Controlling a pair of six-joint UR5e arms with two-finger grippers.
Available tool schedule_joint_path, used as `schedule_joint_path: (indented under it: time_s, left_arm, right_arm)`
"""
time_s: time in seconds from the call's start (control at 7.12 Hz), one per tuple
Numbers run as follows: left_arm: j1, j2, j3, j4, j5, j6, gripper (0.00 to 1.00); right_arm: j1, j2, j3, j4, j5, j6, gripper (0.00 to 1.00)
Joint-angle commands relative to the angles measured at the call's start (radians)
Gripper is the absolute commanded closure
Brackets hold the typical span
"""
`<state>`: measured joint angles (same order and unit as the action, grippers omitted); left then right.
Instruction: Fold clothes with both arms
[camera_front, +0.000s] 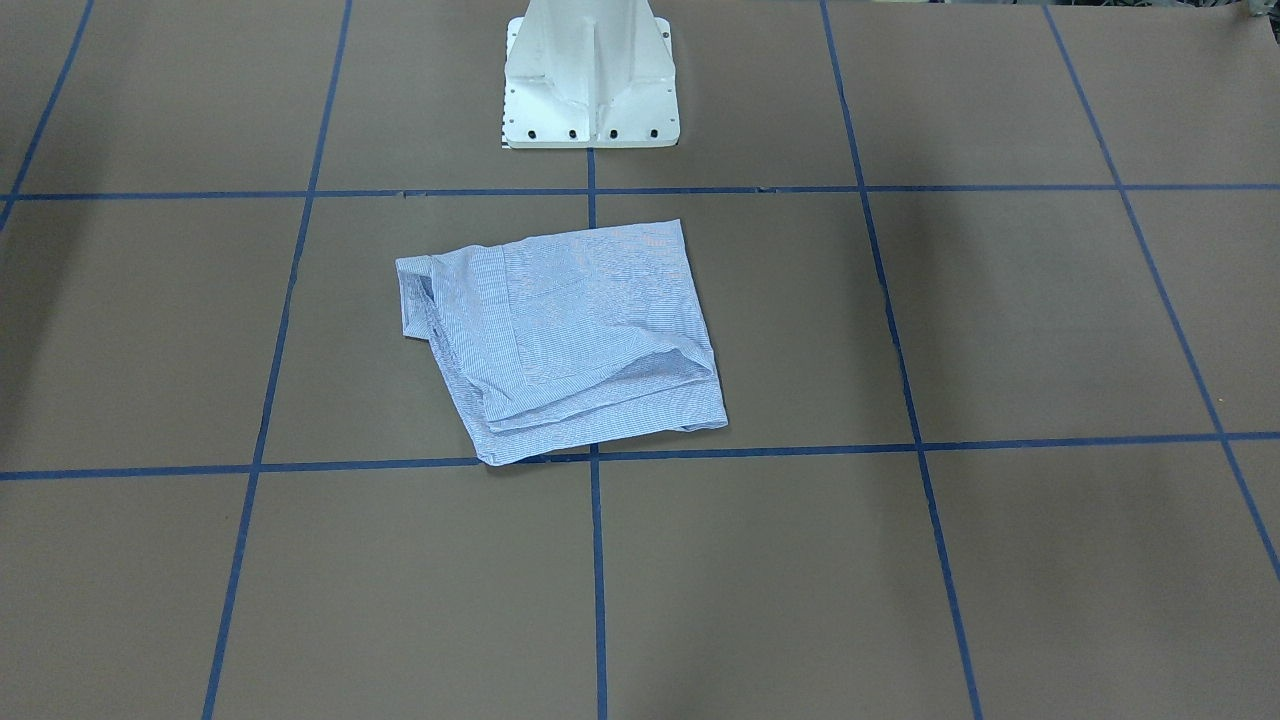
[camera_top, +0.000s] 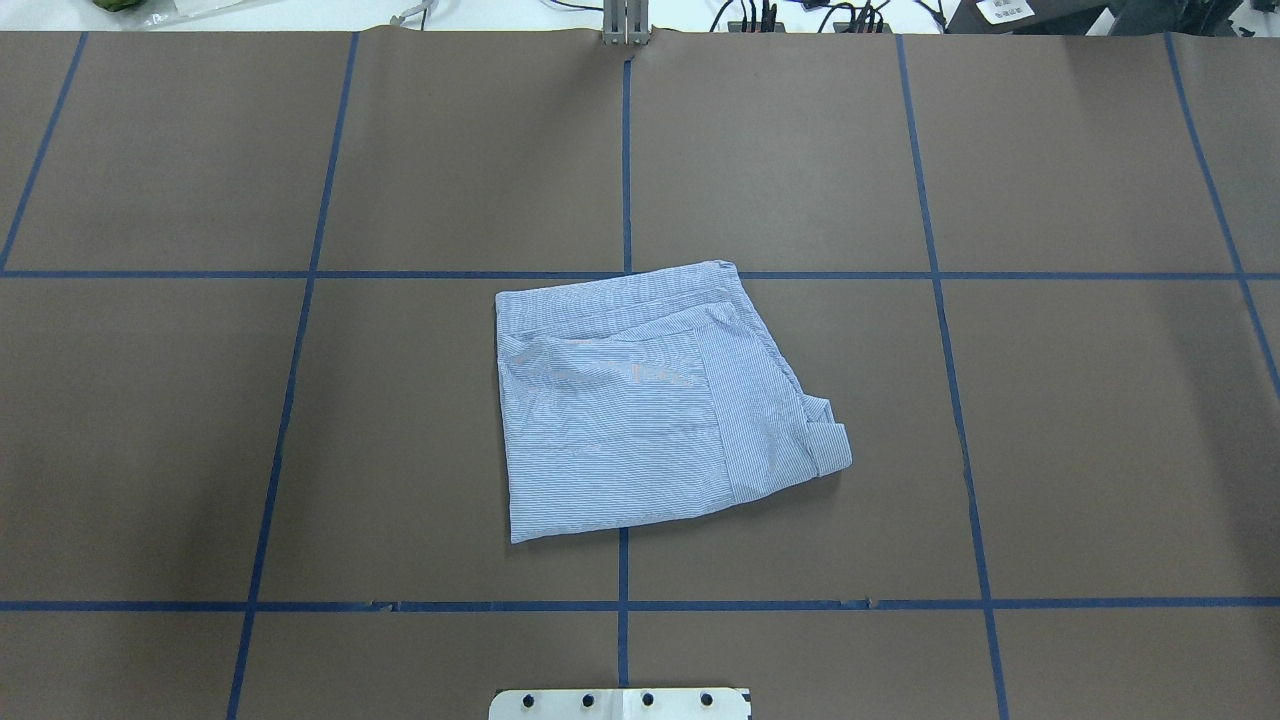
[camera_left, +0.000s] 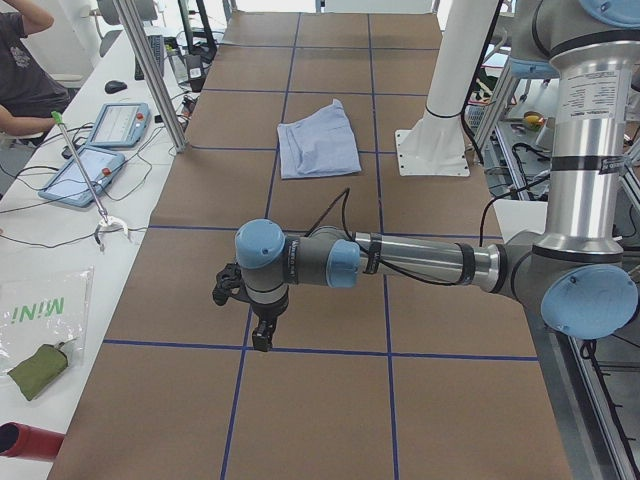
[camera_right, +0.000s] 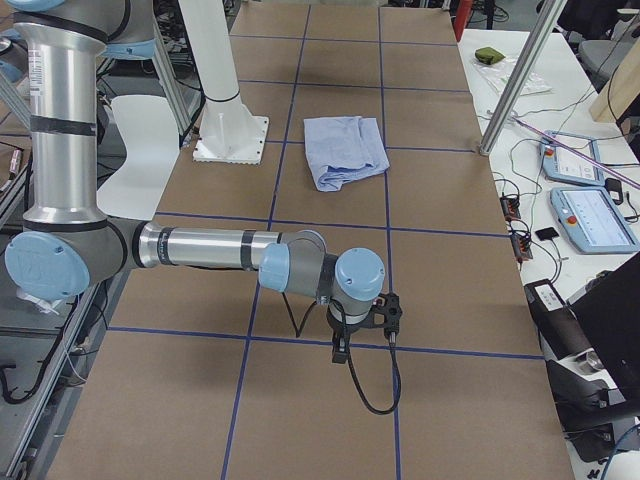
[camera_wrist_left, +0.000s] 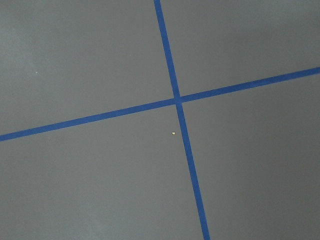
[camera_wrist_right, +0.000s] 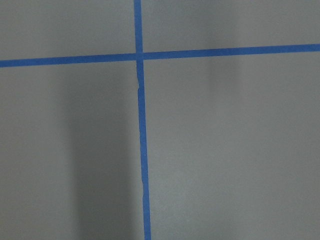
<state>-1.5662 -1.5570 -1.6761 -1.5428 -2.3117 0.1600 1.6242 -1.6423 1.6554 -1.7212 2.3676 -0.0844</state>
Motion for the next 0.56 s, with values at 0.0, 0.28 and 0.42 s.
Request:
schedule_joint_path:
  time_s: [0.0,0.28,0.42]
  left_arm:
    - [0.0,-0.002,-0.002,-0.002,0.0,-0.104,0.0]
    - [0.0,0.0,-0.004,-0.002,0.0,-0.134,0.0]
    - [0.0,-0.002,-0.002,-0.002,0.0,-0.134,0.0]
  right_arm:
    - [0.002,-0.005,0.006,0.0,-0.002,0.0,0.0]
    - [0.002,-0.004,0.003,0.0,-0.002,0.0,0.0]
    - [0.002,-0.002,0.003,-0.001,-0.004,0.0,0.0]
